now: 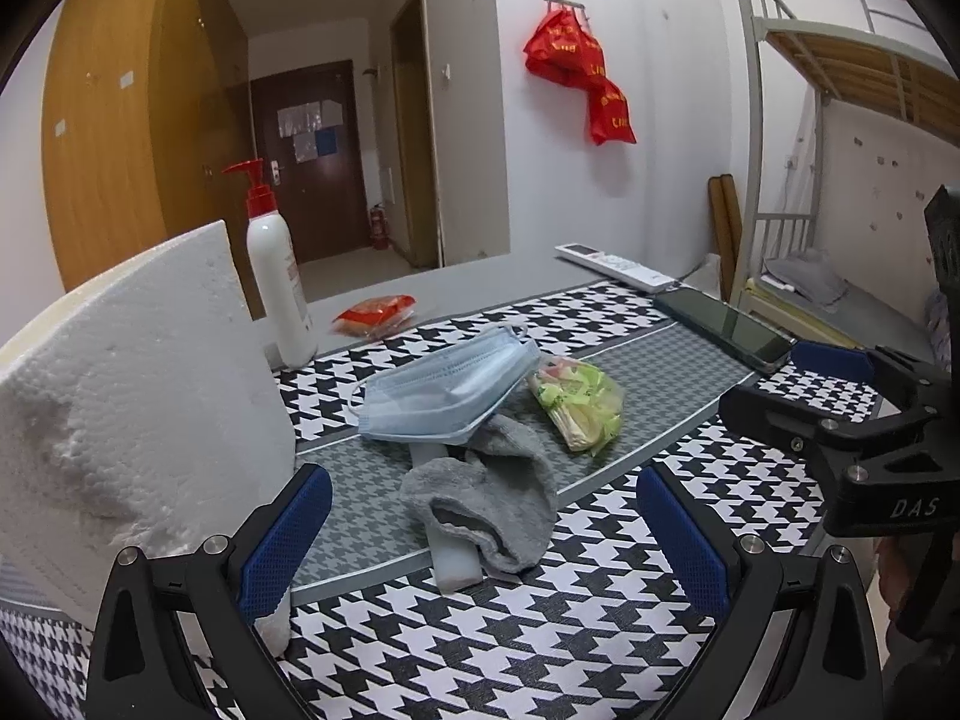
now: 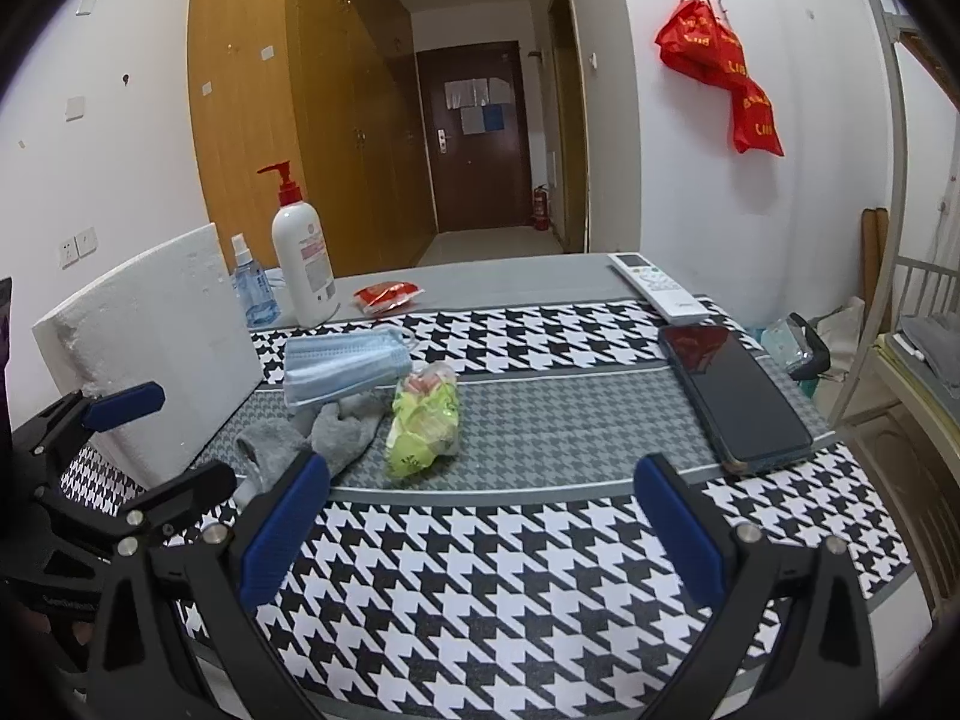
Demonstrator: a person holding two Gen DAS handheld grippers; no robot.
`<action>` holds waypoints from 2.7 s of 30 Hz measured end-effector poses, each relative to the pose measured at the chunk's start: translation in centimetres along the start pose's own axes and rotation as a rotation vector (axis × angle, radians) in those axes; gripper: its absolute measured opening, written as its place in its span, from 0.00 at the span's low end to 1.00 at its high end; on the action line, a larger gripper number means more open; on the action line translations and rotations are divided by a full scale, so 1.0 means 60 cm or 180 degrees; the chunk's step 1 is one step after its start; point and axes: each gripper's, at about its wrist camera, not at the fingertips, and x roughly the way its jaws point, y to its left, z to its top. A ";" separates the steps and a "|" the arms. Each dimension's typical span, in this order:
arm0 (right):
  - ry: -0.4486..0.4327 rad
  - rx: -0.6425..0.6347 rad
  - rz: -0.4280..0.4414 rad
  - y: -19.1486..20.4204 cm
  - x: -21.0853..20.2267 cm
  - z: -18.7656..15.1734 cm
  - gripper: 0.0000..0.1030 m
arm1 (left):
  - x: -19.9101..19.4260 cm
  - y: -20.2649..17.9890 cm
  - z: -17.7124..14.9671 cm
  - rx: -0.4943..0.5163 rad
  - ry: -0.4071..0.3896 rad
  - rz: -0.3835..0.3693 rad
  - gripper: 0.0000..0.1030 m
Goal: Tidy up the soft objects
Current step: 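Lower the left gripper onto the grey sock while the right gripper approaches the snack bag, then grasp the grey sock with the left gripper while the right gripper grasps the snack bag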
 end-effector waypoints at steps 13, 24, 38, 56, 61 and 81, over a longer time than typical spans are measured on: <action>0.0195 -0.0054 0.0026 -0.012 0.037 0.010 1.00 | 0.043 -0.004 0.003 -0.0035 0.0229 -0.0014 0.82; 0.0423 -0.0102 0.0098 -0.009 0.072 0.022 1.00 | 0.064 -0.011 0.005 -0.0091 0.0420 -0.0152 0.69; 0.0621 -0.0149 0.0150 -0.008 0.104 0.036 1.00 | 0.096 -0.022 0.001 -0.0078 0.0678 -0.0252 0.42; 0.0857 -0.0479 0.0320 0.040 0.160 0.057 1.00 | 0.130 0.013 -0.002 -0.0283 0.0946 -0.0551 0.11; 0.0976 -0.0513 0.0405 0.046 0.179 0.052 0.92 | 0.126 0.017 -0.002 -0.0313 0.0945 -0.0584 0.11; 0.1176 -0.0533 0.0327 0.047 0.212 0.043 0.36 | 0.115 0.019 -0.004 -0.0369 0.0886 -0.0546 0.13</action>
